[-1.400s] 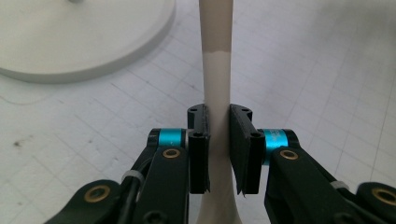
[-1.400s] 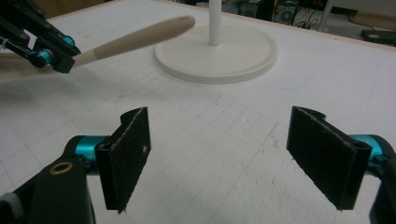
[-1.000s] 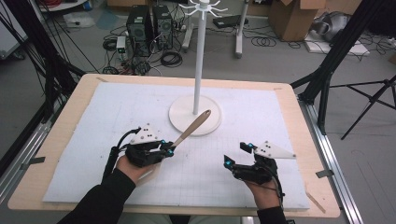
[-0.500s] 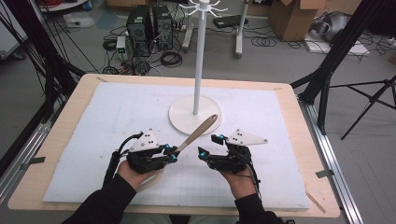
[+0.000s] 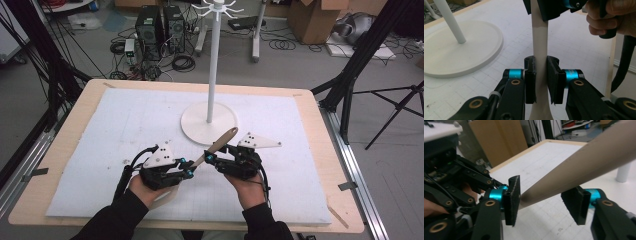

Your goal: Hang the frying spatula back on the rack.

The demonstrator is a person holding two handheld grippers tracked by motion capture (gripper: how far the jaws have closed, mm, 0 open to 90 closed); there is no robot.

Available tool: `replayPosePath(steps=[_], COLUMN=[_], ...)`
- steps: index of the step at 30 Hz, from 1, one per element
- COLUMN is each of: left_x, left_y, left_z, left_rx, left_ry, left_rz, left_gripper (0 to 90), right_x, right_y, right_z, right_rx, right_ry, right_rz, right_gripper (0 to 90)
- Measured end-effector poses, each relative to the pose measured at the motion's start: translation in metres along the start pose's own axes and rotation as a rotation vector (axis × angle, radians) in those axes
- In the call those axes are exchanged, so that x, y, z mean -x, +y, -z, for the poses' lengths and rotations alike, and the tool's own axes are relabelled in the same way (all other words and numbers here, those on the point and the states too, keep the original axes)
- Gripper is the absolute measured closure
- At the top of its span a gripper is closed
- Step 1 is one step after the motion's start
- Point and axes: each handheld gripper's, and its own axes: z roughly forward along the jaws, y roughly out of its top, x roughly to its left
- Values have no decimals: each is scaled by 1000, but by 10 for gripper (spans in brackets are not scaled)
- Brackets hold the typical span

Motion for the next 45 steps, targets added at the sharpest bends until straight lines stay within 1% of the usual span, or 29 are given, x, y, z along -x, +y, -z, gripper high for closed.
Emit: replayPosePath(steps=[2,3,7,9,10,12,16,19,20,21,22,24,25,26,27,28,29,30,32,33,36,37,39,40,41,42,44,45], left_x=[1,1,2,3,3,3,3,2,1,1,0,0,0,1,1,1,0,0,0,1,4,5,5,5,6,7,8,8], left_y=[0,1,1,1,1,2,4,5,5,4,5,5,5,5,5,5,5,5,4,4,4,4,4,4,4,4,4,4], left_z=[1,1,2,3,4,5,10,14,14,15,16,17,18,17,17,18,17,16,12,10,5,4,3,2,2,2,2,2], left_rx=[1,0,2,3,4,11,27,31,32,38,47,71,81,94,104,111,120,126,156,167,195,204,228,229,230,233,231,232], left_ry=[0,-3,-11,-16,-18,-22,-42,-79,-89,-108,-121,-153,-172,-189,-198,-218,-250,-263,-307,-321,-368,-384,-411,-425,-430,-429,-433,-428], left_rz=[-7,-10,-18,-25,-24,-34,-40,-35,-31,-25,-16,-2,-3,6,3,7,16,17,35,39,49,49,44,40,30,29,20,17], left_gripper=[776,776,775,775,775,775,774,774,774,774,775,776,777,778,777,777,772,734,643,622,590,598,671,711,744,774,777,779], right_x=[1,0,-2,-5,-7,-9,-13,-18,-21,-22,-25,-27,-28,-29,-31,-33,-34,-35,-38,-40,-45,-46,-48,-48,-48,-47,-45,-45], right_y=[2,3,7,9,11,14,18,21,23,24,26,29,30,31,33,34,35,37,39,40,43,43,44,45,45,44,43,43], right_z=[2,2,4,5,5,6,7,8,8,8,8,9,9,10,11,11,12,13,15,16,17,18,18,19,19,20,20,20], right_rx=[0,-1,15,14,12,11,16,19,11,8,7,14,18,19,17,20,20,22,26,32,39,40,44,42,40,37,41,45], right_ry=[18,20,54,86,99,109,154,176,181,185,192,213,219,229,238,243,253,266,304,324,350,361,382,388,392,390,401,407], right_rz=[-2,-6,-2,-6,-1,10,-5,13,39,52,63,70,70,75,87,99,107,111,108,113,126,127,132,134,138,143,142,147], right_gripper=[538,545,624,664,674,688,717,726,728,728,730,733,734,735,736,737,738,740,741,742,742,742,741,741,741,741,741,741])
